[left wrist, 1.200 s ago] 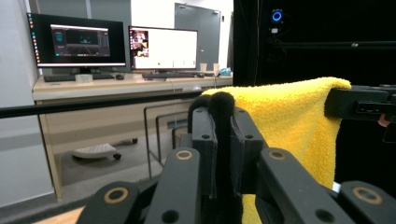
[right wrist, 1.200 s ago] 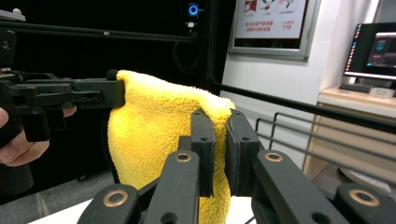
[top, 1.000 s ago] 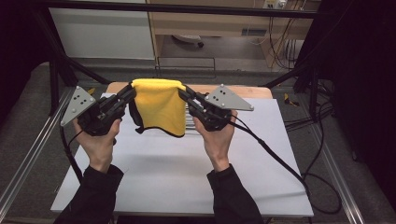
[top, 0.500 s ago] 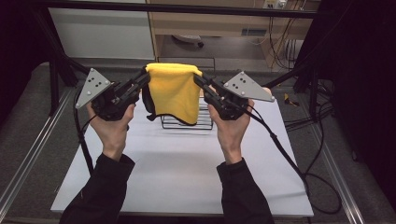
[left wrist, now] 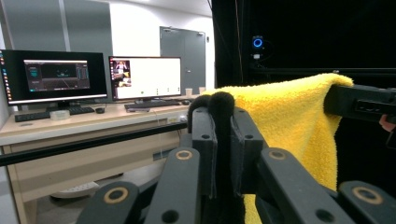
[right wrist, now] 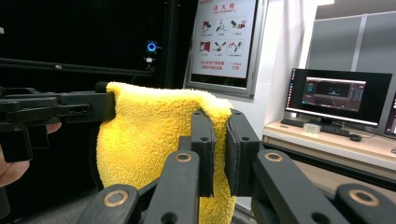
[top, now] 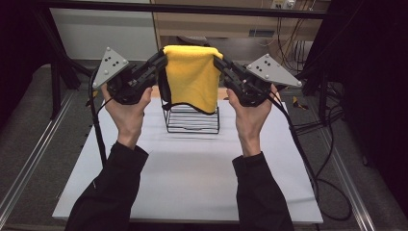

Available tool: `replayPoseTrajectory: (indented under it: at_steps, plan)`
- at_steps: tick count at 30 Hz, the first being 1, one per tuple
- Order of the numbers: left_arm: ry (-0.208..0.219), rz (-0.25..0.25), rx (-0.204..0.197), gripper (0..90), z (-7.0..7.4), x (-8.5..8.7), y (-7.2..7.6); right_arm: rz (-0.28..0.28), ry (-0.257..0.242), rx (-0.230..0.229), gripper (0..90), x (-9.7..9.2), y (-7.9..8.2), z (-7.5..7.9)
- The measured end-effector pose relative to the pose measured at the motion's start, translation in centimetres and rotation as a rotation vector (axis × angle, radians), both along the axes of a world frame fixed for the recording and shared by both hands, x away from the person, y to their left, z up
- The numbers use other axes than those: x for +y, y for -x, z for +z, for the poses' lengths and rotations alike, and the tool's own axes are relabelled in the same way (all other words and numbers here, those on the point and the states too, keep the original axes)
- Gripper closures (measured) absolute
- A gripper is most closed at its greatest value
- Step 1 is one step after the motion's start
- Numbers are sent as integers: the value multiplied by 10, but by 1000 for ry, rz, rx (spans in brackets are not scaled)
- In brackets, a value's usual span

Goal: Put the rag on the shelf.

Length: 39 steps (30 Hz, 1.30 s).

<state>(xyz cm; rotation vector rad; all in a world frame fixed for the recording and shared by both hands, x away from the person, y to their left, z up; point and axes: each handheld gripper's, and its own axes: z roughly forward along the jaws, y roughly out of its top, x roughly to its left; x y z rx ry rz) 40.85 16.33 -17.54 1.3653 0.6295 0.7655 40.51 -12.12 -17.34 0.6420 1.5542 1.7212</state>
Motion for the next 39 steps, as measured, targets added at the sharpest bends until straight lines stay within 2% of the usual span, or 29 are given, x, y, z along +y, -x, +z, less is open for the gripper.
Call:
replayPoseTrajectory:
  at_steps: [9, 26, 32, 39]
  plan:
    - [21, -3, -8, 821, 17, -7, -11, -14, -9, -30, 838, -4, -8, 20]
    - [3, 41, -42, 821, 46, -13, -36, -43, 6, -39, 838, -5, -35, 46]
    - [24, 33, -25, 821, 50, -13, -49, -52, 5, -33, 838, -4, -48, 52]
    - [18, 51, -25, 822, 56, -13, -66, -58, 2, -32, 838, -2, -62, 57]
